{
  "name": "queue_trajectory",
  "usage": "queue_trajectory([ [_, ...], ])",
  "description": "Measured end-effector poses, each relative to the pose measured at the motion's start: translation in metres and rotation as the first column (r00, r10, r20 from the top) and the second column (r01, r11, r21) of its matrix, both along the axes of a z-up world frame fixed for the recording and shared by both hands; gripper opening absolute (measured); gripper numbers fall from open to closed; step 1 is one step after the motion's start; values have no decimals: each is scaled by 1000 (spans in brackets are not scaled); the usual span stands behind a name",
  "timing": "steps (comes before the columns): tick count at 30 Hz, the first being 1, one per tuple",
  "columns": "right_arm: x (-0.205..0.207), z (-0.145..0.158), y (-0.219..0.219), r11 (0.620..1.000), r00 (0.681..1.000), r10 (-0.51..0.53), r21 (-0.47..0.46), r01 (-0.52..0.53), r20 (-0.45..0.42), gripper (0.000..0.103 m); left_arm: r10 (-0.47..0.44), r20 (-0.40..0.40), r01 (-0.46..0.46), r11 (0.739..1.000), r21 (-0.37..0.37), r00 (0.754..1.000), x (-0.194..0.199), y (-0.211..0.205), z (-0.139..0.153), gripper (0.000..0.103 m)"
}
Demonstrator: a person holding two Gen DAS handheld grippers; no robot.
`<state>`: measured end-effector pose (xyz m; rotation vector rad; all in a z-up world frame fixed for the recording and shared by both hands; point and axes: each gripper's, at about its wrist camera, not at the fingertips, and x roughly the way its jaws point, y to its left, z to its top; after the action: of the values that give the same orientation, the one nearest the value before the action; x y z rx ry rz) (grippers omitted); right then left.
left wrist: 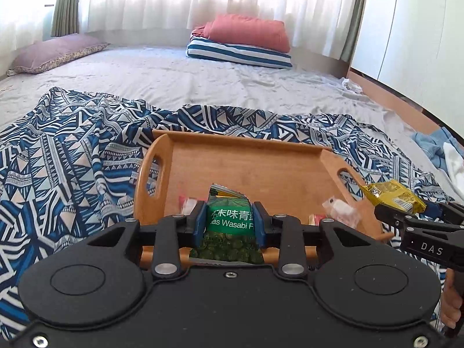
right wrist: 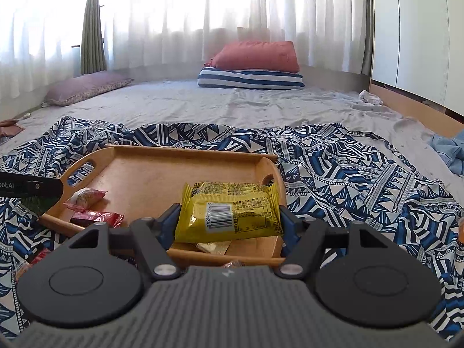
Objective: Organize snacks
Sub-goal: 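Carry the green bag and yellow packet over the wooden tray with both tools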
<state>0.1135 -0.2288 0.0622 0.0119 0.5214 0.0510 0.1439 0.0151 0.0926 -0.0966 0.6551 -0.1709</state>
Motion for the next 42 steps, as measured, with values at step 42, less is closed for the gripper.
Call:
queue_trajectory([
  [42, 143, -49, 0, 993, 964, -12, 114, 43, -265, 71, 42, -206, -39, 999, 20, 978, 137, -9, -57, 32],
])
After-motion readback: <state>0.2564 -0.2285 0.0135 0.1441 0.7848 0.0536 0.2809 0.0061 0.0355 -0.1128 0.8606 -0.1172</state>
